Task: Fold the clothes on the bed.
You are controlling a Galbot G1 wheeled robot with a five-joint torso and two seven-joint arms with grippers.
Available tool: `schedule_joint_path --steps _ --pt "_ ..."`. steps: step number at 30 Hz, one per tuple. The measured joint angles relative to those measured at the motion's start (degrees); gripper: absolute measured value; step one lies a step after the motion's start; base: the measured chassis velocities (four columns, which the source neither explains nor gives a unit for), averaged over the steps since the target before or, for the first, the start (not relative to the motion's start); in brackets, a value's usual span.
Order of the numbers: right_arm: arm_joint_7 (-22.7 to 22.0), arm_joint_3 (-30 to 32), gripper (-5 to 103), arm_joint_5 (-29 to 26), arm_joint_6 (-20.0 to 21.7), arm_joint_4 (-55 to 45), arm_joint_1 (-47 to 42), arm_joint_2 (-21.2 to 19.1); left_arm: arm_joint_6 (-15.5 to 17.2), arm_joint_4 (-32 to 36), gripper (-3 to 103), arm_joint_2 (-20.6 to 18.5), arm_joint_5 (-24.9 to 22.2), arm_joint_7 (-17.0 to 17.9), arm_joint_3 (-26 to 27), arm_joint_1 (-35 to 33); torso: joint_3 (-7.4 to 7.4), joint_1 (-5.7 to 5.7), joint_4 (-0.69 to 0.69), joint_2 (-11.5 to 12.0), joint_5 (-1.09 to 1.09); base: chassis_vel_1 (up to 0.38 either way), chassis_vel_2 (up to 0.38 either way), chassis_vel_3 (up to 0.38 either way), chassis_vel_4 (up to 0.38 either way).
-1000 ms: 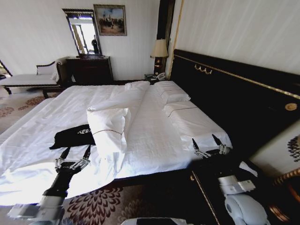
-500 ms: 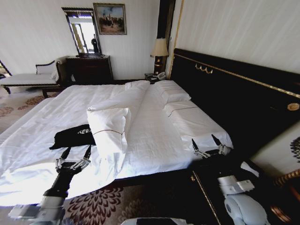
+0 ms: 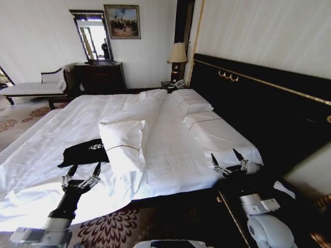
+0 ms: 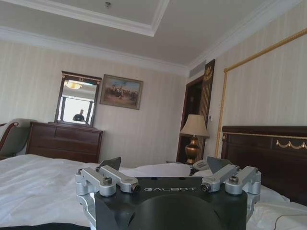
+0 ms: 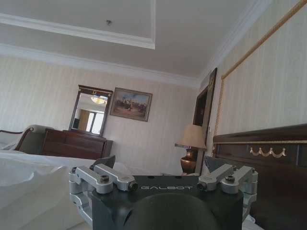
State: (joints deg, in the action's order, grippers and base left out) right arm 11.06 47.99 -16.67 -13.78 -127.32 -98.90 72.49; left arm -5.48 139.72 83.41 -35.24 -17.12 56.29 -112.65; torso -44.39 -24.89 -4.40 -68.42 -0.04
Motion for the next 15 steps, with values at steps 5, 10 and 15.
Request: schedule_joint_path --steps 5,10,15 --pt "-0.03 -0.04 100 0.02 0.00 -0.18 -0.05 0.01 0.17 0.48 100 -0.07 -0.22 0.04 0.14 -0.01 0.00 -0.02 0.00 0.01 -0.01 0.112 0.301 -0.113 -0.305" --pt "-0.04 -0.06 100 0.23 0.00 -0.27 -0.07 0.13 0.13 0.47 100 -0.15 -0.21 0.05 0.37 -0.20 0.00 0.01 -0.01 0.00 0.00 0.164 0.191 -0.172 -0.202" --pt "-0.06 -0.13 100 0.32 0.01 -0.25 -0.07 0.19 0.10 0.50 100 -0.17 -0.29 0.05 0.47 -0.19 0.01 0.03 -0.01 -0.01 0.00 0.170 0.113 -0.164 -0.144"
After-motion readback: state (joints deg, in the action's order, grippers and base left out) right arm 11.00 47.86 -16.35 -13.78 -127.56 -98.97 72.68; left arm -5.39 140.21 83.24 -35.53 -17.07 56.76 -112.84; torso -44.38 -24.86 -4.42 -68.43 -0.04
